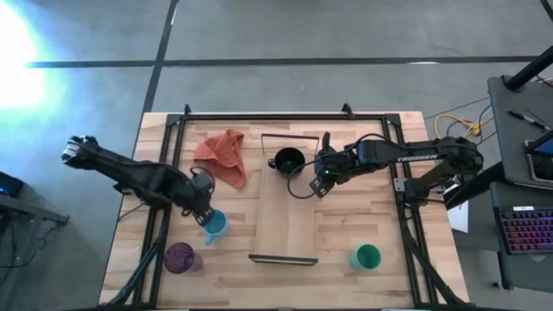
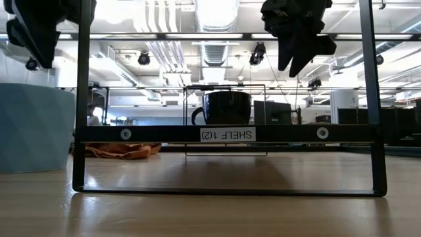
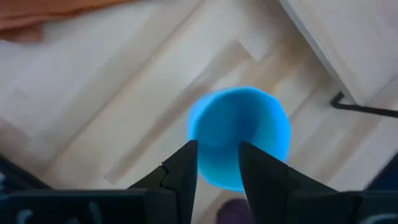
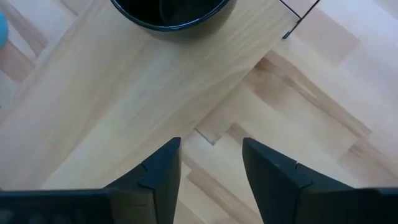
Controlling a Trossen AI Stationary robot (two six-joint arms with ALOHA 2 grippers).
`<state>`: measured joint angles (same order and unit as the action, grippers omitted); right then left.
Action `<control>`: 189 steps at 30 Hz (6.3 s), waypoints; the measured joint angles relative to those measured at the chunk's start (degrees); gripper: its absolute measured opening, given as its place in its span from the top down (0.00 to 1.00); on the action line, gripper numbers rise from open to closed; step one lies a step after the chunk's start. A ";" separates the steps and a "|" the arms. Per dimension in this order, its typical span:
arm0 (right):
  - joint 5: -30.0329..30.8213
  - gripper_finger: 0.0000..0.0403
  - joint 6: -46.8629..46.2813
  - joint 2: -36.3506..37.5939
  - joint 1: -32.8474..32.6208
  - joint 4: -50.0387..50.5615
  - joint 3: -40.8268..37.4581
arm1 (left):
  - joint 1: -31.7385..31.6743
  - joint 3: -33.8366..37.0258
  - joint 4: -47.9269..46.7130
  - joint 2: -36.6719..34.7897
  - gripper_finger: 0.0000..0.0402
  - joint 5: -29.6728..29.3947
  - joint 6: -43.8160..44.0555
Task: Stack small to large cups/mugs on shelf
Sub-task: Put the blue mug on the shelf
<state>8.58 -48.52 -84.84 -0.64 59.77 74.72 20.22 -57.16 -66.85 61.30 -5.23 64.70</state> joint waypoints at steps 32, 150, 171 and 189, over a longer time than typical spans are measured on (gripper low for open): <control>0.46 0.59 2.42 0.00 0.00 0.02 0.00 | 1.13 8.24 7.02 8.95 0.74 1.80 -0.63; 16.98 0.96 -33.50 7.17 -15.96 2.14 -0.17 | -26.26 -43.59 12.70 48.10 0.98 9.35 -81.61; 16.59 0.96 -32.47 7.17 -15.96 2.23 -0.97 | -26.28 -44.93 14.77 47.35 0.76 2.43 -81.54; 13.02 0.96 -24.54 8.75 -13.66 2.23 -2.46 | -20.53 -35.14 10.06 31.30 0.94 5.75 -53.21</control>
<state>21.60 -73.07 -76.09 -14.31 62.00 72.26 -0.31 -92.31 -56.78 92.60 0.52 11.49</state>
